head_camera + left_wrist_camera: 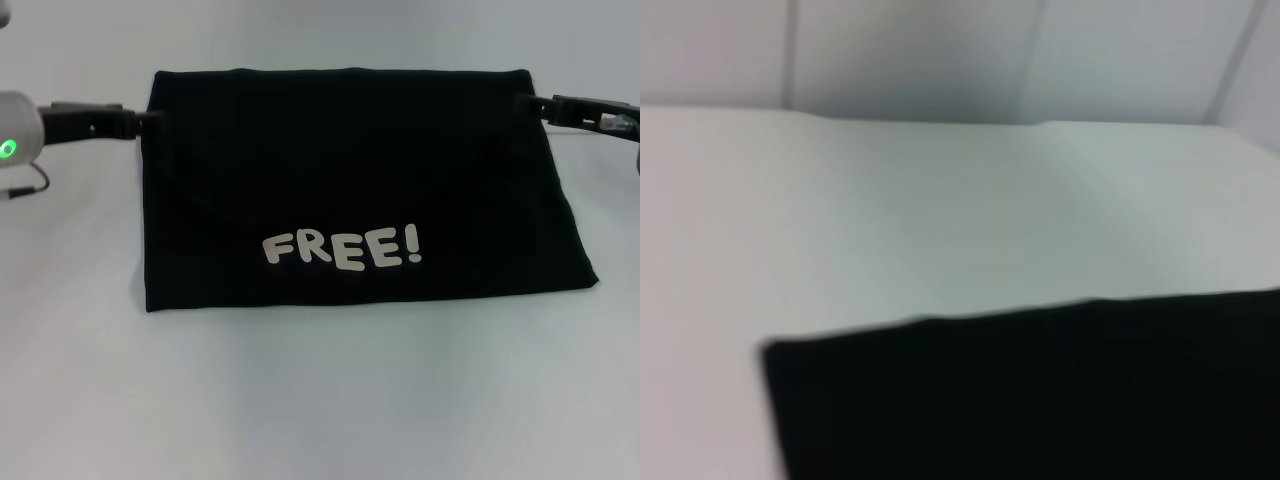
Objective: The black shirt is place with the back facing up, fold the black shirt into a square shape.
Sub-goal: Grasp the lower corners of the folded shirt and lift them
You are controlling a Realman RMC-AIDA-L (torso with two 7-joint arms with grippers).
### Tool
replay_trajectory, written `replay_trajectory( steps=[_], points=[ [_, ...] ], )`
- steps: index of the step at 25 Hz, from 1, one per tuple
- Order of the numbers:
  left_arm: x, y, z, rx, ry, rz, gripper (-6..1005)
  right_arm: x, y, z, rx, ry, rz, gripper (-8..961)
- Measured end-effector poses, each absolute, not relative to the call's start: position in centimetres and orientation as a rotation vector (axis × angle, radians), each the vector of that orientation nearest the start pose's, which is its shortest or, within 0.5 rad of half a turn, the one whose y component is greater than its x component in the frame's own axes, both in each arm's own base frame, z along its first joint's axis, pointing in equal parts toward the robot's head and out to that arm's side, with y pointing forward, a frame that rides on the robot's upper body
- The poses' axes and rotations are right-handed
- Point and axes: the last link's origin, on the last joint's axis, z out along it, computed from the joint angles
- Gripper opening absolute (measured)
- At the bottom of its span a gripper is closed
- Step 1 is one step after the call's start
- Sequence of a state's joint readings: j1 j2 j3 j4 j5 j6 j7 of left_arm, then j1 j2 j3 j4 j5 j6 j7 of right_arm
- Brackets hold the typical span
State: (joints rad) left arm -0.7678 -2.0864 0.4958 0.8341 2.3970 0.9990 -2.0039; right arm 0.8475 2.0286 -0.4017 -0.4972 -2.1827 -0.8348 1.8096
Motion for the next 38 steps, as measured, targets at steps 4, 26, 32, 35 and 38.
replay_trajectory(
  steps=[4, 26, 32, 35, 38],
  points=[
    [-26.4, 41.2, 7.9, -2.115, -1.075, -0.495, 712, 26.3, 45.4, 4.6, -2.043, 1.097, 0.639, 615],
    [-33.8, 35.1, 3.4, -2.064, -1.495, -0.513, 894, 28.2, 44.1, 5.3, -2.027, 1.131, 0.638, 684],
    [-33.2, 35.3, 2.1, -2.1, -1.5, -0.513, 893, 28.3, 44.0, 5.2, -2.029, 1.134, 0.633, 683],
    [-32.7, 35.4, 1.8, -2.136, -1.494, -0.512, 894, 28.3, 44.0, 5.2, -2.027, 1.136, 0.634, 683],
    [-32.4, 35.4, 1.4, -2.161, -1.491, -0.493, 894, 28.3, 44.0, 5.2, -2.026, 1.137, 0.635, 684]
  ],
)
